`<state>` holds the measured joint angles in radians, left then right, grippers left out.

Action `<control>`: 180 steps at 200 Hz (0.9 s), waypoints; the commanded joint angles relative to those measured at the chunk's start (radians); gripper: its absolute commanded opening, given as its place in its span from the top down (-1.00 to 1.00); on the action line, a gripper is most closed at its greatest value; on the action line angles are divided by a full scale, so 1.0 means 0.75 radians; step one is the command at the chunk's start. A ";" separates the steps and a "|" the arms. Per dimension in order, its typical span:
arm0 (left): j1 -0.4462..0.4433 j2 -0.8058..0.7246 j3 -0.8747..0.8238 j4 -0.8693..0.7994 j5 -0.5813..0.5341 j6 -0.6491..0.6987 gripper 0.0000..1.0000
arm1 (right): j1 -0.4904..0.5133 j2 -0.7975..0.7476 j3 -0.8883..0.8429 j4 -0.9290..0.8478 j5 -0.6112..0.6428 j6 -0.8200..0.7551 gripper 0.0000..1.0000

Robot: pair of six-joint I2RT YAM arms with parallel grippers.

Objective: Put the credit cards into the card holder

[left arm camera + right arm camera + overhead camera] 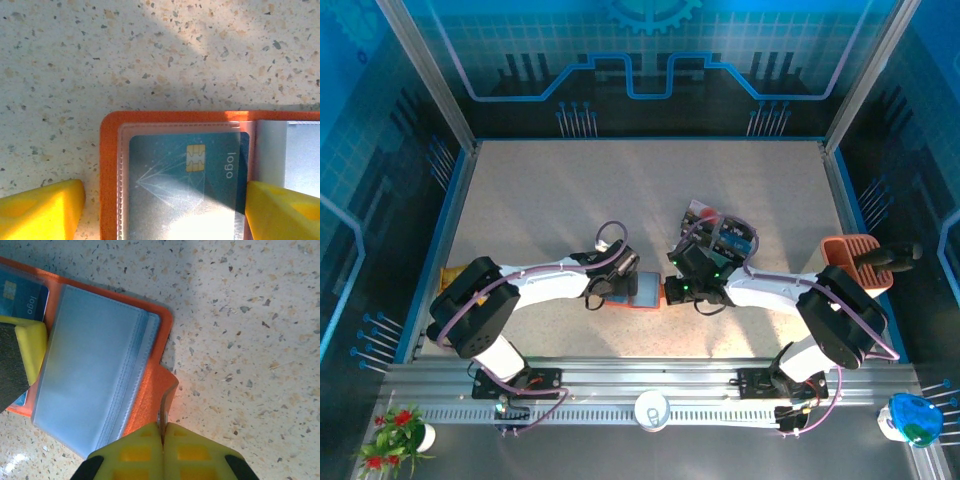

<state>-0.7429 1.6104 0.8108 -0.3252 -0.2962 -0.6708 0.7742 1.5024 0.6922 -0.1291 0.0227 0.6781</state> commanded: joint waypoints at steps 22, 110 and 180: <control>-0.001 0.007 -0.032 -0.054 -0.085 0.013 -0.68 | 0.018 -0.029 -0.021 0.007 0.018 0.017 1.00; 0.001 -0.049 -0.037 -0.037 -0.060 0.015 -0.69 | 0.017 -0.043 -0.028 0.029 -0.009 0.024 0.96; -0.001 -0.236 0.004 -0.054 0.051 -0.021 -0.69 | -0.006 -0.203 0.012 -0.052 -0.016 0.045 0.45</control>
<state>-0.7437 1.4830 0.7956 -0.3389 -0.3046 -0.6746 0.7731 1.4090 0.6842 -0.1329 0.0154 0.6895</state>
